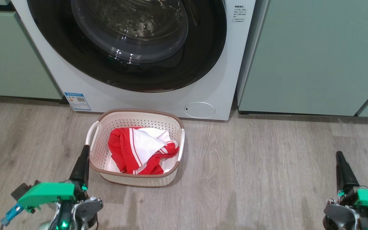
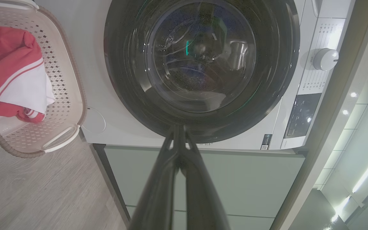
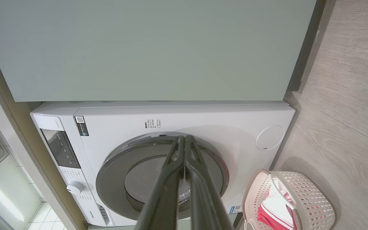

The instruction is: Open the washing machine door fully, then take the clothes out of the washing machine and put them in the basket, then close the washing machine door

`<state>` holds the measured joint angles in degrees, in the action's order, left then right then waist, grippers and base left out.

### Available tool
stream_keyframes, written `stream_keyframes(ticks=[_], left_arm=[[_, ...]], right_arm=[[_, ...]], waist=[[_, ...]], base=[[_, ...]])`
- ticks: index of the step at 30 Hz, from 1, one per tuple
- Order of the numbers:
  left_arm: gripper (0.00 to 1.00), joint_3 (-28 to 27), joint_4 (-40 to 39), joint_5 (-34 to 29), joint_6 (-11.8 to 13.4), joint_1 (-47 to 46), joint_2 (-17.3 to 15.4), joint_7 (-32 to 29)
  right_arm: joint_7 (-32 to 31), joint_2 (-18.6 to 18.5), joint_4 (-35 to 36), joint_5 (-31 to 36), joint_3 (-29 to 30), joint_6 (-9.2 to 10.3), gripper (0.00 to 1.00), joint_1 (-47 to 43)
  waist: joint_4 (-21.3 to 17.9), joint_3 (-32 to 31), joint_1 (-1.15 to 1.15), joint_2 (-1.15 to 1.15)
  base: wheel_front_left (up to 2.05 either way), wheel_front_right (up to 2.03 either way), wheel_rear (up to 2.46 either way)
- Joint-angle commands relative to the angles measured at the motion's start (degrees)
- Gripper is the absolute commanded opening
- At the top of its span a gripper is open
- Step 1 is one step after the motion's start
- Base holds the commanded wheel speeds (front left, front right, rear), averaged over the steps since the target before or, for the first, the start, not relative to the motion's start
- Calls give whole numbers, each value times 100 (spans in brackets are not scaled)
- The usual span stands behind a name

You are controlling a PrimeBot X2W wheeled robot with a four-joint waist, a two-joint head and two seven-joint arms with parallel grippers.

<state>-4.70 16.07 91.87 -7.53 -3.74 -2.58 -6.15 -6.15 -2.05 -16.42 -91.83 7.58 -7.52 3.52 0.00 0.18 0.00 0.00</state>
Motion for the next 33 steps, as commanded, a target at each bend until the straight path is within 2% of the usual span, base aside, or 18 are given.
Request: stream_keyframes(ticks=[1,33], left_arm=[[0,-183,-203,29,4,-245,-30,-35],[0,-182,-203,29,4,-244,-30,-34]], right_arm=[[-34,-83,240,-34,-106,3,0,266],[-33,-83,240,-34,-106,3,0,266]], waist=[[0,0,0,0],[0,0,0,0]], base=[[0,0,0],[0,0,0]])
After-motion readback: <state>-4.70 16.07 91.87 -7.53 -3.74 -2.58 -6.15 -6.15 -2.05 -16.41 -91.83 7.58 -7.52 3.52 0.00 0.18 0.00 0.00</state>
